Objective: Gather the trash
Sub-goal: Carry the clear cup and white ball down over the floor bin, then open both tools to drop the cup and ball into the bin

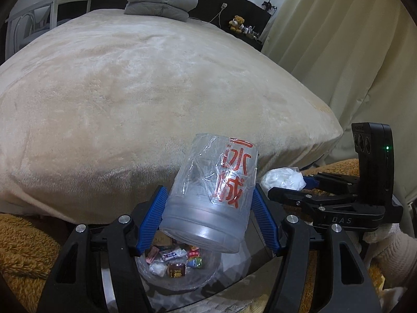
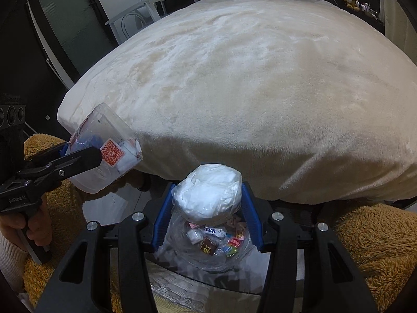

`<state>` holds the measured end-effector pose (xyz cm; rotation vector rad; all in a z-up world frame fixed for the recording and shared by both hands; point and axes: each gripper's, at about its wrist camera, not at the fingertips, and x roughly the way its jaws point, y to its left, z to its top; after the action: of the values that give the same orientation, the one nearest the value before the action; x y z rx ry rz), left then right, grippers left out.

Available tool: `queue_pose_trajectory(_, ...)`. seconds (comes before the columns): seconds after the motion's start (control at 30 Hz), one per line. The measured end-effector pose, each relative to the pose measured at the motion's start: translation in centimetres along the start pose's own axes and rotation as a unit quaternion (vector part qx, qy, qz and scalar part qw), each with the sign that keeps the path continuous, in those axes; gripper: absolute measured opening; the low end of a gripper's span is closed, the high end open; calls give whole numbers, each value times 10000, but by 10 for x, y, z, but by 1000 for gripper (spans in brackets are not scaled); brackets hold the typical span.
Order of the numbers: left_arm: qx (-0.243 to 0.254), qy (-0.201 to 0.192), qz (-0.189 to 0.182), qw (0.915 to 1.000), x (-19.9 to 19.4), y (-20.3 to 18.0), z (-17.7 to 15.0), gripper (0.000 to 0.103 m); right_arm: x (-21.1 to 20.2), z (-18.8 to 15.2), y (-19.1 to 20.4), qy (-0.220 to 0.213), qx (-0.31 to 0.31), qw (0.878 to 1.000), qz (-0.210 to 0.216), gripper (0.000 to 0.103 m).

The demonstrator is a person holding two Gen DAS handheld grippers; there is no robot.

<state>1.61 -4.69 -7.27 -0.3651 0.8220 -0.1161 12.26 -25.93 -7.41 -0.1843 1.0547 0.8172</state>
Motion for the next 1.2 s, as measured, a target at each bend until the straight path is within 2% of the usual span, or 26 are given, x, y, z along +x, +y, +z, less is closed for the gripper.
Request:
queue_pose_trajectory(0.27,108,534,43,9985,21,-2,-12,65,19,-3,-2,483,84,9988,29,51)
queue_pose_trajectory(0.4,119,946,224,9952,36,0,-19,65,30,-5,-2,745,121,9971,39,51)
queue_pose_trajectory(0.63,25,1340,384,9902,52,6,-26,65,49,-7,-6,1134,283,9931,62,51)
queue_pose_trajectory(0.93,-225,2123,438,9760,85,15,-40,65,79,-7,-14,1657,669,9838,148,51)
queue_pose_trajectory(1.2,-159,2555,495,9654,105,12,-44,65,100,-9,-14,1981,837,9765,126,51)
